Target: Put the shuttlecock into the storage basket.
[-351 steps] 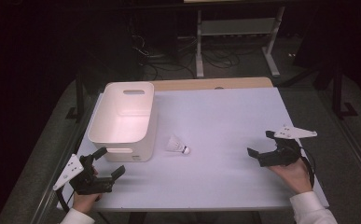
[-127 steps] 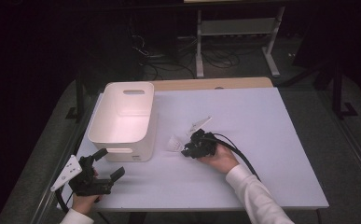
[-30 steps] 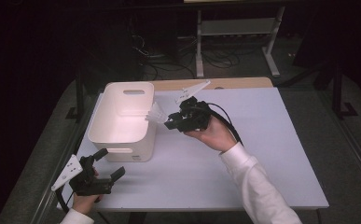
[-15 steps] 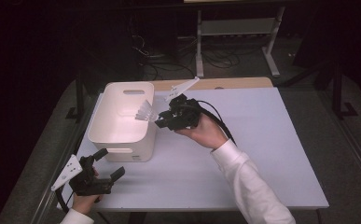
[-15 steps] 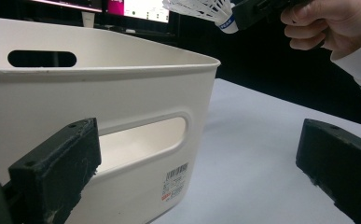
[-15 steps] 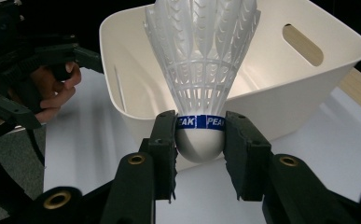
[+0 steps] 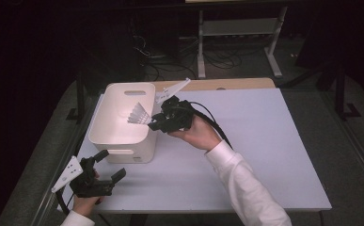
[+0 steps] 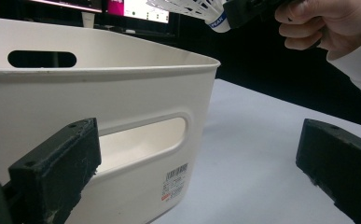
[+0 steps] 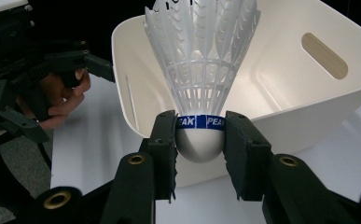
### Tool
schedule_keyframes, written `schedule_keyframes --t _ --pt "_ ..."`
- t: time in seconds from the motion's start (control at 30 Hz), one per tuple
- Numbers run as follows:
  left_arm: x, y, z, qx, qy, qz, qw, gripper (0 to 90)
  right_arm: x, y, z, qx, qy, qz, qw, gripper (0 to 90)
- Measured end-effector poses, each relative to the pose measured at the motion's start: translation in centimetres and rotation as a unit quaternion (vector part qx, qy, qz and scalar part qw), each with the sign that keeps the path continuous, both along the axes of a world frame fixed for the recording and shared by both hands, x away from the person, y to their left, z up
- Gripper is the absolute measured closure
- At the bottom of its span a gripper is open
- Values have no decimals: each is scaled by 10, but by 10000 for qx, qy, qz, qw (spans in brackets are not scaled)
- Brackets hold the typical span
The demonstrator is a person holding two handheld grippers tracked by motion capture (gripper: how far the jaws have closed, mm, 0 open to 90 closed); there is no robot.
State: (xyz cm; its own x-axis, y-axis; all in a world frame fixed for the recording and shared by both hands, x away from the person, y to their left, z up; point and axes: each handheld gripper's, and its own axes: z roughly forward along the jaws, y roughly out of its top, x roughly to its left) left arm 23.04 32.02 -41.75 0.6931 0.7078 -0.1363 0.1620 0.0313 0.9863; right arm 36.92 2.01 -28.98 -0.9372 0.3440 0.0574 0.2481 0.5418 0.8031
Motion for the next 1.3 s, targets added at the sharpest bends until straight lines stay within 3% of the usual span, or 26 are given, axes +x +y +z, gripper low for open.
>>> schedule_keyframes --t 0.13,0.2,0.43,0.5,0.8,1.1,1.17,1.3 --pt "0 0 0 -34 8 14 10000 0 1 5 -1 6 -71 97 9999 640" --pt "0 0 0 -40 -10 7 10000 0 -1 8 0 50 51 70 9999 640" --pt "0 0 0 42 41 12 10000 0 3 16 0 98 41 124 9999 640" --pt "0 0 0 -20 2 -3 10000 0 4 19 0 143 85 132 9998 640" --pt "0 0 0 -52 0 2 10000 0 9 30 -5 33 107 112 9999 640" --pt "0 0 0 -64 -8 5 10000 0 11 37 -9 90 165 152 9997 640" --pt "0 0 0 -50 -1 8 10000 0 12 39 -11 27 97 214 9997 640" --pt "0 0 0 -38 26 10 10000 0 14 45 -18 -55 189 204 9996 640"
